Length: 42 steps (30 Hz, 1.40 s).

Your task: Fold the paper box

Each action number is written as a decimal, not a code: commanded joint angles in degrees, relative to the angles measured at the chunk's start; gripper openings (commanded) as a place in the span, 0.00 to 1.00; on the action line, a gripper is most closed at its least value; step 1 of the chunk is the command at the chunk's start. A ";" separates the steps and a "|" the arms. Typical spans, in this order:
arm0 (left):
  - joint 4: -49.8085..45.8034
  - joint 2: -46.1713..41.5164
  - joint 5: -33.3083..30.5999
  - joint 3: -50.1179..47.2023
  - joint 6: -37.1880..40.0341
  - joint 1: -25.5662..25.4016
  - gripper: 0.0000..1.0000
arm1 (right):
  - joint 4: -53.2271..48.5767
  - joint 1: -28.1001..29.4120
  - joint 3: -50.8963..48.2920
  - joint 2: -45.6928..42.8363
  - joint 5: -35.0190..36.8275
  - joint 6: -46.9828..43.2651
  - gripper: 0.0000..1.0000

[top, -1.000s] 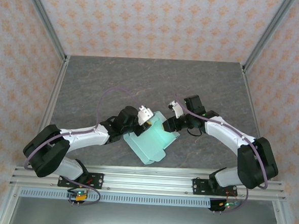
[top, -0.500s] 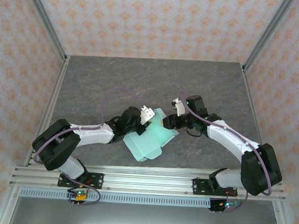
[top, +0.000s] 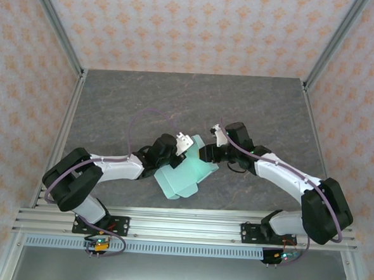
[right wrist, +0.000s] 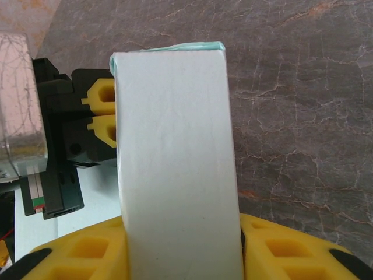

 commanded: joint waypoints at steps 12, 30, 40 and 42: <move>7.19 1.04 0.75 4.29 -2.92 -1.06 0.13 | 4.41 2.63 -0.37 0.72 -4.27 1.94 0.41; 15.67 2.10 -6.26 1.04 -4.27 -4.54 0.22 | 5.12 3.30 -1.46 0.96 -2.20 1.21 0.41; 12.25 -2.18 -3.35 1.62 -3.46 -4.28 0.00 | 3.76 3.31 -2.09 0.76 -2.06 -2.66 0.42; 11.68 -1.94 -2.88 1.97 -3.36 -4.35 0.00 | 5.34 3.30 -2.36 0.75 -2.68 -1.40 0.42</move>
